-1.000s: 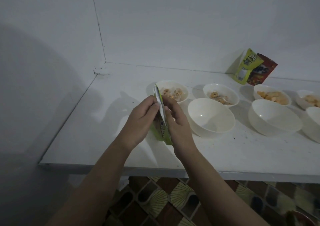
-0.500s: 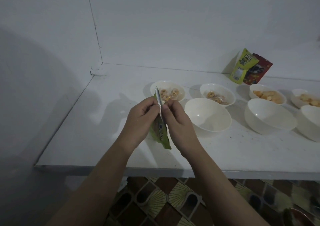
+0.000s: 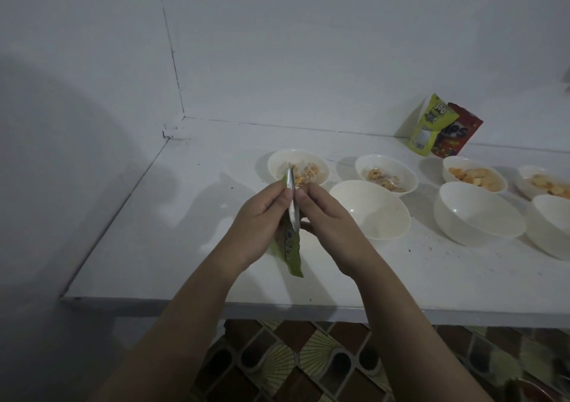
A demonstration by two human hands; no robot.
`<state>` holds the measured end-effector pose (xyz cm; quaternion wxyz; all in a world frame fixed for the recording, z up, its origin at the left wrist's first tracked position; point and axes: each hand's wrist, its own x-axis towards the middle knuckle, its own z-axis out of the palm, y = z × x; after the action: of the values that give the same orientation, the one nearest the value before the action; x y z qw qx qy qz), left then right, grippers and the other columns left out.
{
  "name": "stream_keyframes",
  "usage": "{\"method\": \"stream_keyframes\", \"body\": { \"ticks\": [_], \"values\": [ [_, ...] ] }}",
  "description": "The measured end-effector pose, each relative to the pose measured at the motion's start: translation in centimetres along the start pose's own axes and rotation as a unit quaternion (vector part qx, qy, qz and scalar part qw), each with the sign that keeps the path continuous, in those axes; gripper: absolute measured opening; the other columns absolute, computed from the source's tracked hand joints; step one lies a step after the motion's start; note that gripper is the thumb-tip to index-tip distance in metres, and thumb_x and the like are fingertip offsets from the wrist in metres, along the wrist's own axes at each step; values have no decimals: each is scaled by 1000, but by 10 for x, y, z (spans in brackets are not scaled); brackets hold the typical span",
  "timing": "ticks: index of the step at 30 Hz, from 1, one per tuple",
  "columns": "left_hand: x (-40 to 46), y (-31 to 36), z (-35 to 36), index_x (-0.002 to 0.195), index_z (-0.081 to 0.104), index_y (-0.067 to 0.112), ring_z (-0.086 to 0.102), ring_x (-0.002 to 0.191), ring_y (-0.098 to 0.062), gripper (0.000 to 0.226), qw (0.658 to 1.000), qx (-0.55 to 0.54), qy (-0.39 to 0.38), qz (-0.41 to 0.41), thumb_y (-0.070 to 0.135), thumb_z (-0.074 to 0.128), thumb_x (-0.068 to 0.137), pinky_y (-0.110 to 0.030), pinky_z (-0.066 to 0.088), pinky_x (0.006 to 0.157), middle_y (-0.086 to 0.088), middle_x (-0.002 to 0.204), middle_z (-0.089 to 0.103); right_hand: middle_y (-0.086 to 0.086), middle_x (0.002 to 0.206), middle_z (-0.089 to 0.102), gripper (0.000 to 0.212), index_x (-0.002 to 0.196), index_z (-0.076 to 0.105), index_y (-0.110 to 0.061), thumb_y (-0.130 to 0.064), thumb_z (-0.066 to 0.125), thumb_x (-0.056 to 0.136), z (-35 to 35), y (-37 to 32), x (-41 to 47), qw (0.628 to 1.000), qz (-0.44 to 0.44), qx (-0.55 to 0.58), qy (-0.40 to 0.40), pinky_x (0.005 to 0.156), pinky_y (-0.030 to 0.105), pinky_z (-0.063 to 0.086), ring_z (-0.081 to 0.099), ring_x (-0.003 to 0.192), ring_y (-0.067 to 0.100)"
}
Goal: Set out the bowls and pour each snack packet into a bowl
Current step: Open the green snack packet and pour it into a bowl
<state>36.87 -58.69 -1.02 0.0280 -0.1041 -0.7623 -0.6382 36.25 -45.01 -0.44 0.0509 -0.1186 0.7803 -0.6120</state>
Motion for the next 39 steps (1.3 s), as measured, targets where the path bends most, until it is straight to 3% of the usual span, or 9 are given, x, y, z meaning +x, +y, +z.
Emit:
{"method": "stream_keyframes", "body": {
  "ticks": [7,13,16,20,23,26,32,36,39],
  "values": [
    [0,0,2,67,60,47,52,64,6,47,1000,-10,0,6,26,39,104,-10,39,62,23,61,55,19,88,55,30,90,52,-4,-30,44,103,0,5,-1,1000,-8,-13,8,94,60,46,55,84,28],
    [2,-3,4,75,56,40,52,65,7,37,1000,14,-2,14,29,37,104,-9,39,61,25,64,57,24,90,52,30,88,46,-2,-28,43,102,-2,3,0,999,-17,-36,26,89,63,47,54,86,39],
    [2,-2,5,78,54,37,53,66,9,32,999,25,-12,19,29,36,105,-6,37,61,28,65,57,27,88,50,32,88,47,3,-27,44,100,-2,3,2,999,-17,-23,44,84,62,50,51,76,30],
    [3,-1,9,80,51,39,53,68,9,30,997,61,-33,40,32,35,104,-7,37,63,30,68,57,29,87,58,33,90,53,7,-21,43,102,-4,2,6,996,-24,-27,84,67,35,61,57,70,20],
    [1,-2,12,76,50,39,52,65,8,34,998,50,-13,48,27,36,104,-6,38,61,28,64,56,29,81,53,29,85,47,8,-17,43,100,-6,1,10,993,-47,-54,94,70,53,56,52,68,29],
    [1,-4,13,71,53,36,51,60,6,39,999,6,11,41,20,39,104,-6,36,58,24,60,54,24,74,52,30,82,45,6,-19,45,98,-6,3,13,990,-69,-76,97,67,57,54,54,70,40],
    [2,-10,15,66,51,38,41,58,-2,41,999,-14,38,28,24,39,104,-15,35,56,14,60,45,16,68,59,24,75,48,-2,-20,55,89,-14,3,20,988,-55,-134,58,70,47,57,53,63,30],
    [8,-15,14,72,48,24,43,65,-11,32,998,-29,53,12,26,41,103,-30,39,62,2,68,43,10,75,68,19,78,59,-5,-21,58,87,-21,0,19,978,-11,-208,-24,74,44,56,63,70,22],
    [13,-17,11,73,44,16,39,67,-13,31,998,-36,54,13,28,42,102,-34,35,65,-1,70,39,12,74,65,17,82,62,-4,-19,55,86,-9,9,10,972,-32,-233,-4,65,38,52,59,66,23]
  ]
}}
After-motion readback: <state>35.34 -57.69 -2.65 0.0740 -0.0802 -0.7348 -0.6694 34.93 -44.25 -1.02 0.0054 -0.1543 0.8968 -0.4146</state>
